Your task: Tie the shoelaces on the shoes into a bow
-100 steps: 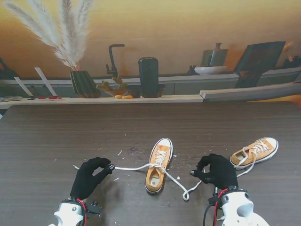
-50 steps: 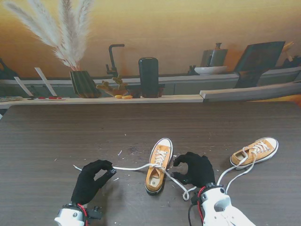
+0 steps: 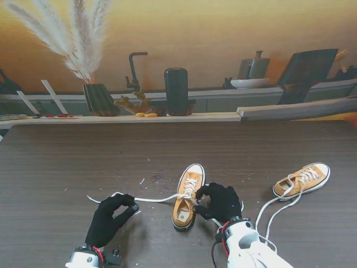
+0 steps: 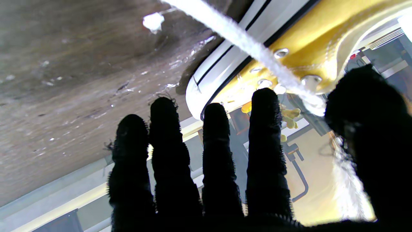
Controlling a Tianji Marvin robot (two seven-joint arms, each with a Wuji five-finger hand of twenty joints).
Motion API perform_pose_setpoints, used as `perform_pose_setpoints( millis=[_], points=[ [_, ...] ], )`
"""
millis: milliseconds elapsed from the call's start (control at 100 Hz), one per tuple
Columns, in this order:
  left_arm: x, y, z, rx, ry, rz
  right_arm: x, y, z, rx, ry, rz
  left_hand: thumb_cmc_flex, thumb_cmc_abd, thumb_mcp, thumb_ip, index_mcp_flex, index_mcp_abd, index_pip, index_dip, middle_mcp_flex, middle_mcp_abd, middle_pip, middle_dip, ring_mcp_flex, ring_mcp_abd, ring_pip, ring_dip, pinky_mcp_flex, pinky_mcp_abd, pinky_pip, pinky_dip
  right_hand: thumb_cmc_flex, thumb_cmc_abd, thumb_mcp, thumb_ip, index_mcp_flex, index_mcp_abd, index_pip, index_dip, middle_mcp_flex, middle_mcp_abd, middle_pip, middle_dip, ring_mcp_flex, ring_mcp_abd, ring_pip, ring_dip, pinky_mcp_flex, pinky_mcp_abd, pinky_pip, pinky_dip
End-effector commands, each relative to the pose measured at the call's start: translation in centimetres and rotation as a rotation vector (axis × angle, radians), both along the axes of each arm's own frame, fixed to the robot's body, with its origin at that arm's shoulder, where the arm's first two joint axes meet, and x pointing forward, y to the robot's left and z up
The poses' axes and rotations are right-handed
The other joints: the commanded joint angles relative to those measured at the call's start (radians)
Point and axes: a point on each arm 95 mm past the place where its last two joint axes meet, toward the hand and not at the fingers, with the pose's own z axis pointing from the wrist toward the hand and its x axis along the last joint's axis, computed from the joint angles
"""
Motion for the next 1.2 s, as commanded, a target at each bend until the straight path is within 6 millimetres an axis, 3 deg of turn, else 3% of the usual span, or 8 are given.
perform_pose_setpoints(
  millis=[0, 230, 290, 390, 710, 960, 1080, 1190],
  points=[
    [-0.3, -0.3, 0.1, -0.005, 0.004, -0.019, 0.2, 0.1, -0.3, -0.004, 0.02, 0.002, -0.019, 0.027, -0.037, 0.015, -0.008, -0.039, 0.014, 0.0, -0.021, 0.005, -0.015, -0.018, -0.017, -0.009, -0.021, -0.021, -0.01, -0.006, -0.017, 0.002, -0.028, 0.008, 0.017, 0.05, -0.019, 0.008, -0.006, -0.026, -0.03, 0.002, 0.015, -0.014, 0.0, -0.006, -0.008, -0.009, -0.014, -0.018, -0.005, -0.01],
    [-0.4, -0.4, 0.1, -0.014, 0.006, -0.027, 0.8, 0.5, -1.0, -0.016, 0.034, -0.004, -0.018, 0.03, -0.039, 0.015, -0.005, -0.039, 0.036, 0.013, -0.017, -0.002, -0.012, -0.017, -0.017, -0.008, -0.021, -0.02, -0.008, -0.006, -0.02, 0.008, 0.006, 0.019, 0.026, 0.055, 0.045, 0.001, 0.049, -0.01, -0.006, 0.0, 0.024, -0.018, 0.013, -0.005, -0.001, -0.006, -0.005, -0.017, 0.001, -0.011],
    [-0.4, -0.4, 0.1, -0.014, 0.005, -0.027, 0.9, 0.6, -1.1, -0.013, 0.035, -0.008, -0.017, 0.029, -0.04, 0.015, -0.005, -0.039, 0.041, 0.015, -0.019, 0.005, -0.013, -0.017, -0.017, -0.009, -0.021, -0.02, -0.008, -0.006, -0.021, 0.009, 0.043, 0.008, 0.014, -0.051, 0.06, -0.016, 0.133, -0.082, 0.01, -0.001, 0.026, -0.022, 0.021, -0.007, 0.003, -0.002, 0.004, -0.017, 0.007, -0.016],
    [-0.5, -0.4, 0.1, -0.017, 0.005, -0.027, 1.0, 0.9, -1.3, -0.001, 0.045, -0.011, -0.016, 0.031, -0.041, 0.016, -0.004, -0.038, 0.046, 0.016, -0.019, 0.004, -0.012, -0.017, -0.018, -0.008, -0.021, -0.02, -0.008, -0.006, -0.022, 0.011, 0.093, 0.012, -0.006, -0.097, 0.073, -0.04, 0.266, -0.149, 0.036, -0.001, 0.027, -0.022, 0.03, -0.006, 0.009, 0.002, 0.011, -0.015, 0.012, -0.019],
    [-0.6, -0.4, 0.2, -0.025, 0.004, -0.025, 0.8, 1.3, -1.2, 0.041, 0.044, -0.028, -0.013, 0.031, -0.042, 0.016, -0.006, -0.038, 0.055, 0.018, -0.018, 0.005, -0.012, -0.017, -0.017, -0.009, -0.021, -0.02, -0.007, -0.004, -0.025, 0.015, 0.197, 0.063, 0.07, -0.056, 0.15, -0.092, 0.411, -0.155, 0.117, -0.014, 0.042, -0.013, 0.057, -0.015, 0.026, 0.009, 0.031, -0.019, 0.023, -0.017],
    [-0.7, -0.4, 0.4, -0.029, 0.0, -0.024, 0.1, 0.7, 0.2, 0.2, 0.077, -0.046, -0.012, 0.033, -0.042, 0.016, -0.005, -0.038, 0.058, 0.017, -0.017, 0.007, -0.011, -0.017, -0.018, -0.008, -0.021, -0.02, -0.007, -0.004, -0.026, 0.016, 0.239, 0.143, 0.034, -0.055, 0.087, -0.079, 0.44, 0.0, 0.134, -0.002, 0.03, -0.008, 0.037, 0.005, 0.007, -0.003, -0.008, -0.025, -0.001, -0.022],
    [-0.7, -0.4, 0.4, -0.033, 0.002, -0.027, 0.0, 0.5, 0.8, 0.366, 0.094, -0.054, -0.011, 0.032, -0.043, 0.016, -0.005, -0.036, 0.058, 0.016, -0.017, 0.008, -0.011, -0.017, -0.018, -0.007, -0.021, -0.02, -0.008, -0.007, -0.029, 0.016, 0.256, 0.168, 0.026, -0.053, 0.052, -0.026, 0.466, 0.045, 0.151, 0.031, 0.003, -0.03, 0.044, 0.068, -0.048, -0.158, -0.042, -0.009, -0.068, -0.056],
    [-0.7, -0.4, 0.4, -0.037, 0.002, -0.03, 0.1, 0.3, 1.3, 0.485, 0.13, -0.063, -0.01, 0.033, -0.042, 0.016, -0.003, -0.034, 0.058, 0.016, -0.018, 0.008, -0.012, -0.017, -0.017, -0.005, -0.02, -0.019, -0.007, -0.008, -0.032, 0.016, 0.266, 0.198, 0.013, -0.053, 0.011, -0.006, 0.5, 0.065, 0.191, 0.061, -0.036, -0.082, 0.078, 0.139, -0.076, -0.463, -0.048, 0.004, -0.15, -0.154]
  ],
)
